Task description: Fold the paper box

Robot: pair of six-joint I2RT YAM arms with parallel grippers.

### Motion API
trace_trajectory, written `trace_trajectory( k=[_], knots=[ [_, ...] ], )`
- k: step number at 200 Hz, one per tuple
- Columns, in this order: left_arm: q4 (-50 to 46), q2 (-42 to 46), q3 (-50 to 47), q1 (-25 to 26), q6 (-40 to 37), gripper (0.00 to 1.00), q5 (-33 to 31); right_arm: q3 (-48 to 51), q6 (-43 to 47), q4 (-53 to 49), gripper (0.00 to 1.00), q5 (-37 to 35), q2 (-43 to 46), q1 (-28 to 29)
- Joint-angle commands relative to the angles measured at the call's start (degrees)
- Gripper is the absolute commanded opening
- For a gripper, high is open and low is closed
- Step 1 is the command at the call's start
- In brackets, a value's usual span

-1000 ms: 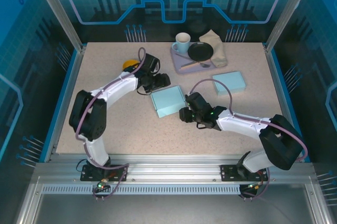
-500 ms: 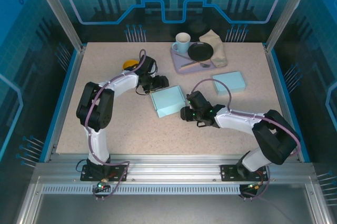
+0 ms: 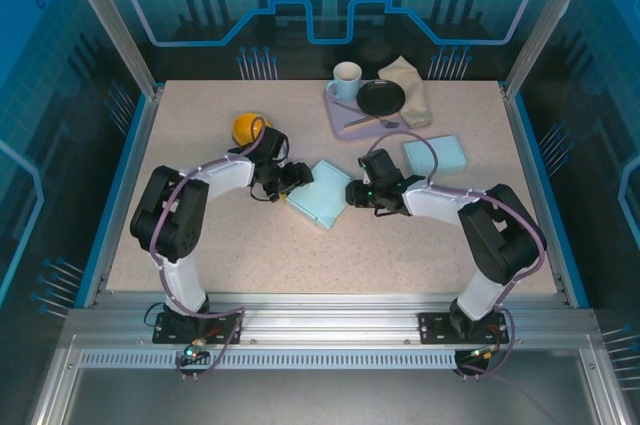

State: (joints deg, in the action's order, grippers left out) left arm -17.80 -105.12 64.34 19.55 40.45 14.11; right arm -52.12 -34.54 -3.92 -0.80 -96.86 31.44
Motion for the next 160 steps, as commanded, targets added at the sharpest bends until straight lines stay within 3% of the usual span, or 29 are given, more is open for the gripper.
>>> trace_trajectory(
  k=[1, 52, 102, 160],
  knots=[
    [-2.0, 3.8, -2.1, 0.0, 4.9, 0.74, -1.3, -2.5, 0.9, -6.8, 0.27, 3.3, 1.6, -0.2],
    [-3.6, 4.6, -2.9, 0.5, 6.5, 0.75, -2.5, -0.6, 3.3, -13.2, 0.27, 6.4, 7.0, 5.6],
    [-5.7, 1.9, 0.2, 0.7, 4.1, 0.75, -5.1, 1.4, -2.6, -7.2, 0.22, 9.0, 4.8, 8.5],
    [-3.7, 0.6, 1.8, 1.2, 3.2, 0.74, -3.9, 1.4, -6.8, -4.0, 0.18, 9.1, 1.1, 11.1]
  ],
)
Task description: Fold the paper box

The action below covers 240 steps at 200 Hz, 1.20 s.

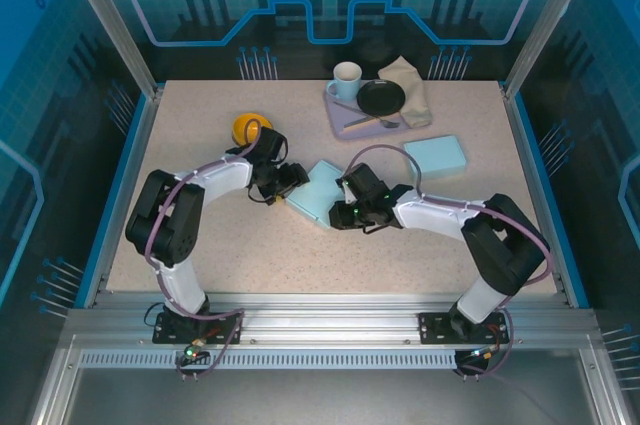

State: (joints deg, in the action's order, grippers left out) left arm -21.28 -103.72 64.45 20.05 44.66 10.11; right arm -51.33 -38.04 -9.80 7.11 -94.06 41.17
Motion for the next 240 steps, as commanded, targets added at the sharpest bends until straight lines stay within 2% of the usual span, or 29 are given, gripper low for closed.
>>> trace_trajectory(
  k=[1, 80, 142, 179, 240],
  knots=[
    [-0.3, -0.8, 1.6, 0.7, -1.0, 0.74, 0.1, 0.6, -3.4, 1.9, 0.18, 1.2, -1.7, 1.4],
    [0.9, -0.4, 0.7, 2.5, 1.1, 0.74, 0.6, 4.5, -9.5, 3.9, 0.16, 0.8, -0.9, 2.0],
    [2.1, 1.2, -2.1, 4.4, 3.8, 0.74, 0.6, 4.1, -10.7, 5.1, 0.16, 0.9, -2.6, 2.2],
    [1.7, 2.4, -5.1, 5.9, 8.6, 0.74, 0.8, 4.9, -13.3, 8.6, 0.16, 1.2, -3.4, 2.2],
    [8.1, 3.5, -11.8, 10.5, 18.0, 0.74, 4.2, 3.1, -13.5, 14.1, 0.16, 3.8, -4.6, 3.1]
  ],
)
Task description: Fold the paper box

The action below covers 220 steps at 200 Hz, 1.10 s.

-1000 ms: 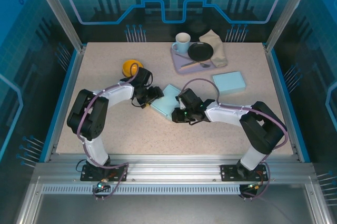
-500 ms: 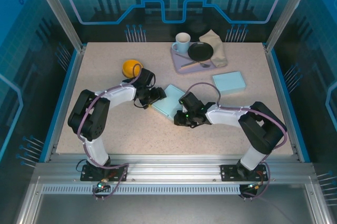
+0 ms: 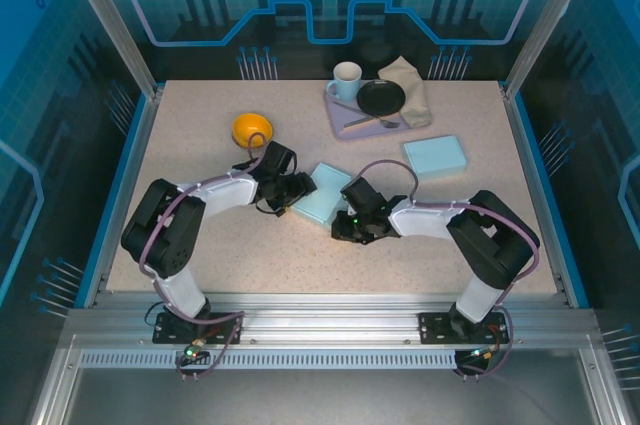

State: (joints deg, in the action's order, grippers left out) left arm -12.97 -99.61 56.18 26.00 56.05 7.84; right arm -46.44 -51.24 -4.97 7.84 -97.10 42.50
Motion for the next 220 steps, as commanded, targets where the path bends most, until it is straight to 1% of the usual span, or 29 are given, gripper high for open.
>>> trace_trajectory(
  k=[1, 22, 54, 77, 105, 138, 157, 197, 220],
  knots=[
    [-0.2, -0.6, -3.6, 4.6, 6.8, 0.74, 6.5, -1.8, -0.3, 9.2, 0.16, 3.1, -1.6, 1.7],
    [1.5, -0.5, -4.5, 6.2, 9.2, 0.74, 6.4, -2.5, 0.2, 11.3, 0.16, 4.3, -2.7, 2.2],
    [3.9, -1.9, -4.8, 8.6, 12.1, 0.74, 7.5, 0.0, -0.6, 23.7, 0.16, 6.2, -2.8, 2.4],
    [6.5, -3.1, -5.1, 10.7, 14.6, 0.73, 9.1, -0.2, -0.7, 28.1, 0.16, 7.3, -2.9, 2.3],
    [9.0, -3.7, -5.3, 13.0, 17.2, 0.72, 10.6, 0.4, -0.6, 32.2, 0.16, 6.9, -1.3, 2.3],
    [9.8, -2.8, -5.2, 14.8, 18.6, 0.71, 11.5, 0.3, 0.0, 31.5, 0.16, 5.9, 0.5, 1.3],
    [8.2, -1.7, -5.2, 15.2, 18.0, 0.71, 10.7, 0.6, -0.3, 29.5, 0.16, 5.0, 1.3, 0.3],
    [-0.8, 1.1, -3.7, 14.0, 12.8, 0.71, 4.4, 3.8, 0.4, 24.9, 0.17, 2.1, 4.7, -0.5],
    [-2.7, 2.2, -3.5, 12.1, 11.3, 0.71, 3.3, 5.4, 1.7, 20.9, 0.17, 0.6, 6.8, -0.8]
  ],
)
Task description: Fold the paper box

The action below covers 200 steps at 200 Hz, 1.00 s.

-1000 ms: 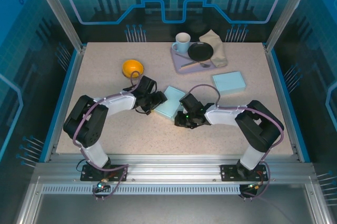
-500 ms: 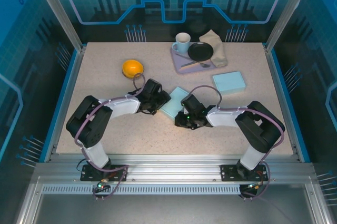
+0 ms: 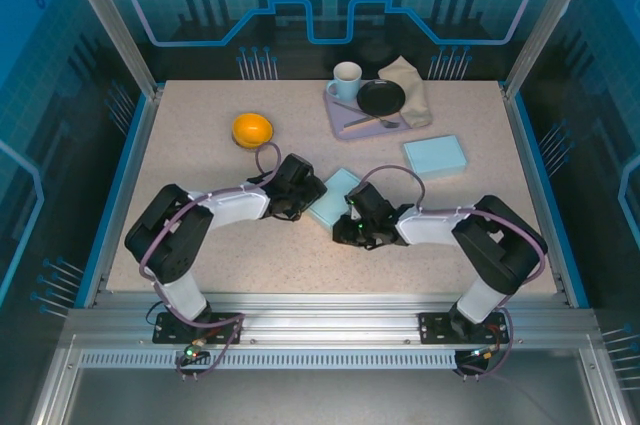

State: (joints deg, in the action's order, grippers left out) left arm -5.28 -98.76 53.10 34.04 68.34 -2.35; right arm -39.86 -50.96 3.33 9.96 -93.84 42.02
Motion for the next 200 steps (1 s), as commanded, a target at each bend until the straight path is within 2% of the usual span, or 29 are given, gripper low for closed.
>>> trace_trajectory(
  k=[1, 80, 131, 173, 191, 200],
  knots=[
    [-10.5, 1.4, -0.4, 4.0, -1.0, 0.71, 13.5, -1.1, 1.5, 12.5, 0.17, -1.6, 3.6, -0.4],
    [-17.8, 3.6, 2.4, -0.9, -7.1, 0.74, 8.9, -2.0, 6.6, -8.3, 0.2, -5.2, 7.4, -1.6],
    [-20.0, 6.3, 2.7, -3.2, -10.3, 0.76, 7.4, -0.3, 9.5, -15.5, 0.2, -6.5, 13.0, -4.5],
    [-20.1, 7.8, 8.3, -5.8, -18.3, 0.76, 7.5, -1.3, 14.0, -18.2, 0.15, -3.5, 17.1, -14.7],
    [-18.6, 5.7, 11.9, -6.7, -23.0, 0.77, 9.1, -2.7, 14.9, -17.2, 0.09, -2.4, 16.3, -18.7],
    [-18.2, 3.9, 13.8, -7.0, -25.6, 0.77, 9.8, -3.6, 15.1, -16.5, 0.02, -1.7, 15.0, -20.1]
  ],
)
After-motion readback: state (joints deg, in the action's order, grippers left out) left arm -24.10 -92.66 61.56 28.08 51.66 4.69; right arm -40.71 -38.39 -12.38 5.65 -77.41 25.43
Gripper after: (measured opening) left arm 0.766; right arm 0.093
